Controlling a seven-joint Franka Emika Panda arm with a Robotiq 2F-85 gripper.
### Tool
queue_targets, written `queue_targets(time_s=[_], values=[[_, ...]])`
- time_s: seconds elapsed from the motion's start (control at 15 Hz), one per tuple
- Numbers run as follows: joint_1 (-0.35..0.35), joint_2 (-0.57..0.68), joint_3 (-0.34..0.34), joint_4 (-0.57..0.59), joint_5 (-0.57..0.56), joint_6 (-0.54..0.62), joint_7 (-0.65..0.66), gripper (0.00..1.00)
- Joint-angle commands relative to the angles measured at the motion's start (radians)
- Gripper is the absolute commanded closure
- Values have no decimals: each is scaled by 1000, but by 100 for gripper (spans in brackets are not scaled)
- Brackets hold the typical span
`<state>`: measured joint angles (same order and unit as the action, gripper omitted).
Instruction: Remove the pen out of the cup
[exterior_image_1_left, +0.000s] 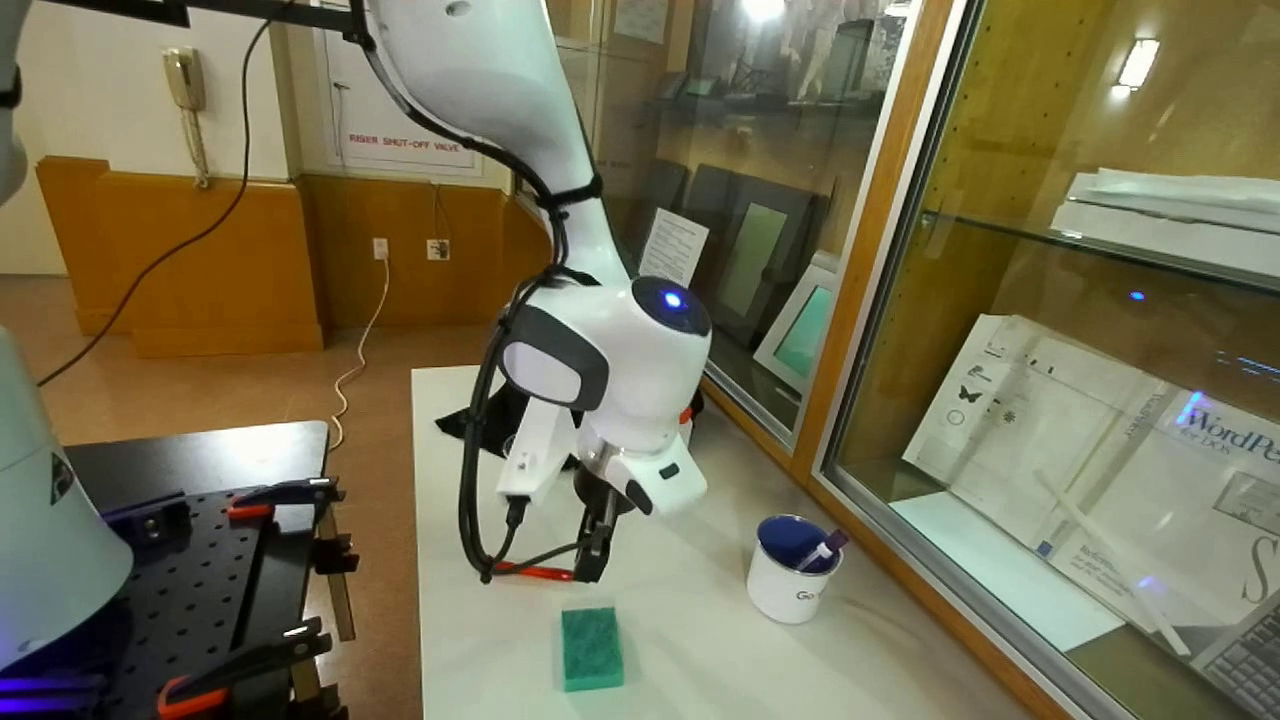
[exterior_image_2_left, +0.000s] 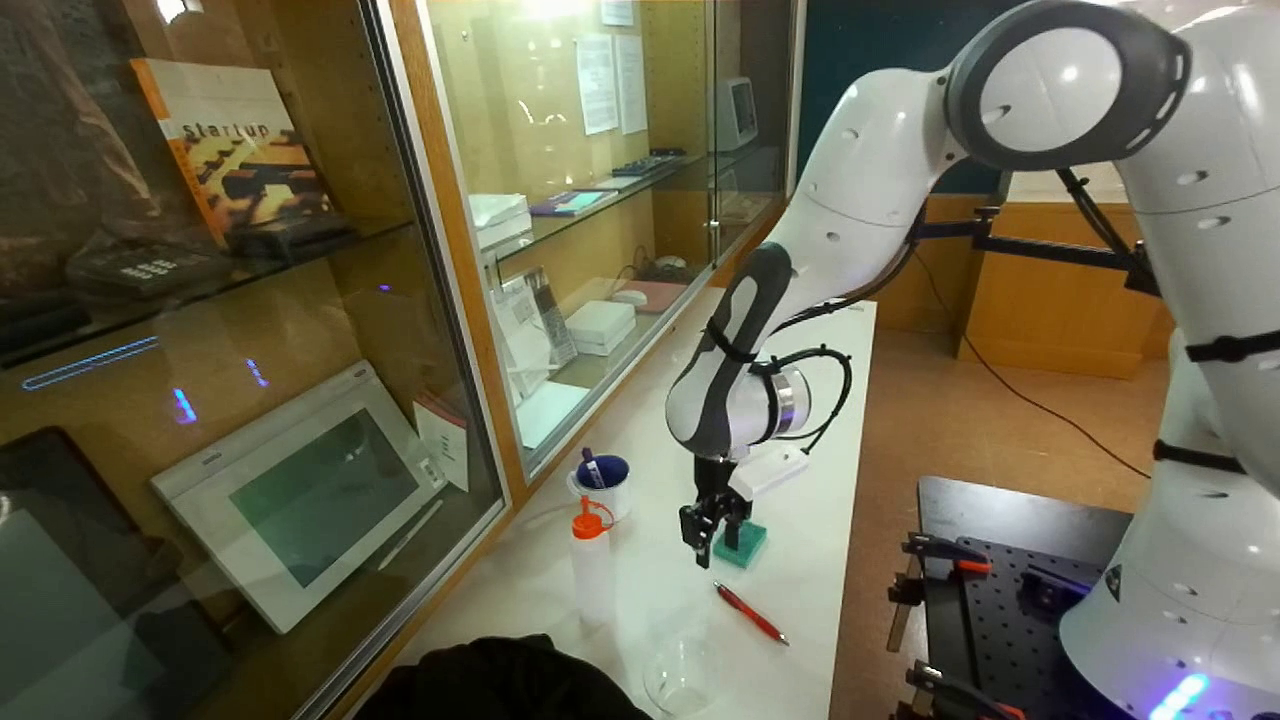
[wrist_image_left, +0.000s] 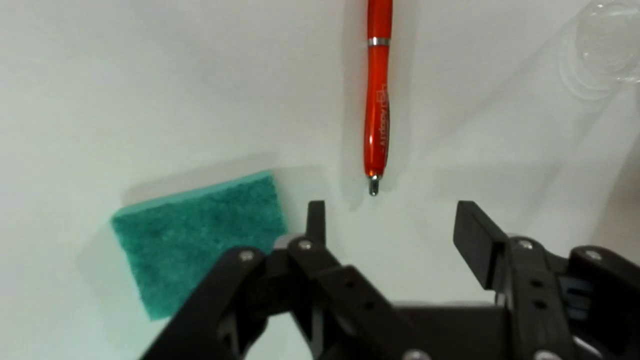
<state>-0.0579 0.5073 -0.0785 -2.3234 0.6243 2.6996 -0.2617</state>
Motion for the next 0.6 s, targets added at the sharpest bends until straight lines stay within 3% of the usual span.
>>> queue_targets(time_s=[0.0, 0.33, 0.53], values=[[41, -242, -11, -194, -172, 78, 159, 1], [80, -498, -61, -337, -497, 84, 437, 0], [46, -595, -39, -361, -657, 49, 569, 0]])
